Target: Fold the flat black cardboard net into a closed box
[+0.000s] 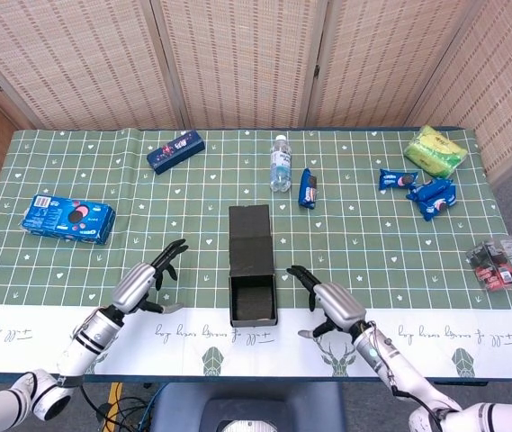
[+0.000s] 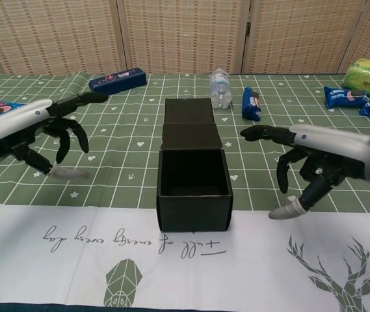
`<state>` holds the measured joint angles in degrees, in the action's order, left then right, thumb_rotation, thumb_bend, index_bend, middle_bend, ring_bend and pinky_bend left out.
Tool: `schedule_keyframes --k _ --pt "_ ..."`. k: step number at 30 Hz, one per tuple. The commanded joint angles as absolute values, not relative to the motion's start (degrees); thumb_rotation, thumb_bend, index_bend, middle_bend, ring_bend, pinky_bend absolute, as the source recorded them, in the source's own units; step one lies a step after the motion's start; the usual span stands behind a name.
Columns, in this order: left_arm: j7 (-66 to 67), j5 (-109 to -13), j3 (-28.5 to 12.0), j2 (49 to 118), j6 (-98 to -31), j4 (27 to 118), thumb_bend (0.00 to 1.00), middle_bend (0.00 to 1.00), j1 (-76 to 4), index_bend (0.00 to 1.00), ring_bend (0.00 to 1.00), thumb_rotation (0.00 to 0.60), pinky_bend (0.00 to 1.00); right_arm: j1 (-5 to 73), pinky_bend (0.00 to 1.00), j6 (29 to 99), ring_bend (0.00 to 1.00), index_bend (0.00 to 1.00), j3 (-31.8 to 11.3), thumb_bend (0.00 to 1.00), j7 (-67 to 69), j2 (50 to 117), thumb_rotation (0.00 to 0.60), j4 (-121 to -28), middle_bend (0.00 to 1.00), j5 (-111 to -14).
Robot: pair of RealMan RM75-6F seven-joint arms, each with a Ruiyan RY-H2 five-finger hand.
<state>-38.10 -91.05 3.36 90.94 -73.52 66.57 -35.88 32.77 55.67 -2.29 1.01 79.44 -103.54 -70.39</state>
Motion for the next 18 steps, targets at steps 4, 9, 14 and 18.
schedule_keyframes --k 4,9,14,18 --pt "-45.86 -88.43 3.36 84.53 -67.86 77.21 0.16 0.00 -35.62 0.00 0.48 0.600 0.72 30.77 0.94 60.40 0.55 0.00 -4.64 0.00 2.89 70.04 0.600 -111.73 0.00 -74.30" --pt "-52.94 -91.00 5.72 81.33 -64.13 82.17 0.13 0.00 -36.54 0.00 0.49 0.600 0.75 30.99 0.93 62.58 0.56 0.00 -8.27 0.00 3.38 65.14 0.600 -113.71 0.00 -75.13" --pt "-52.72 -91.14 6.53 83.03 -60.27 82.43 0.12 0.00 -37.29 0.00 0.50 0.600 0.80 30.85 0.93 62.89 0.56 0.00 -9.28 0.00 3.87 63.27 0.600 -114.63 0.00 -75.22" --pt "-51.93 -89.59 6.01 85.33 -57.65 82.51 0.11 0.00 -37.56 0.00 0.50 0.600 0.81 30.34 0.93 62.82 0.56 0.00 -8.79 0.00 4.50 63.25 0.600 -114.38 0.00 -75.55"
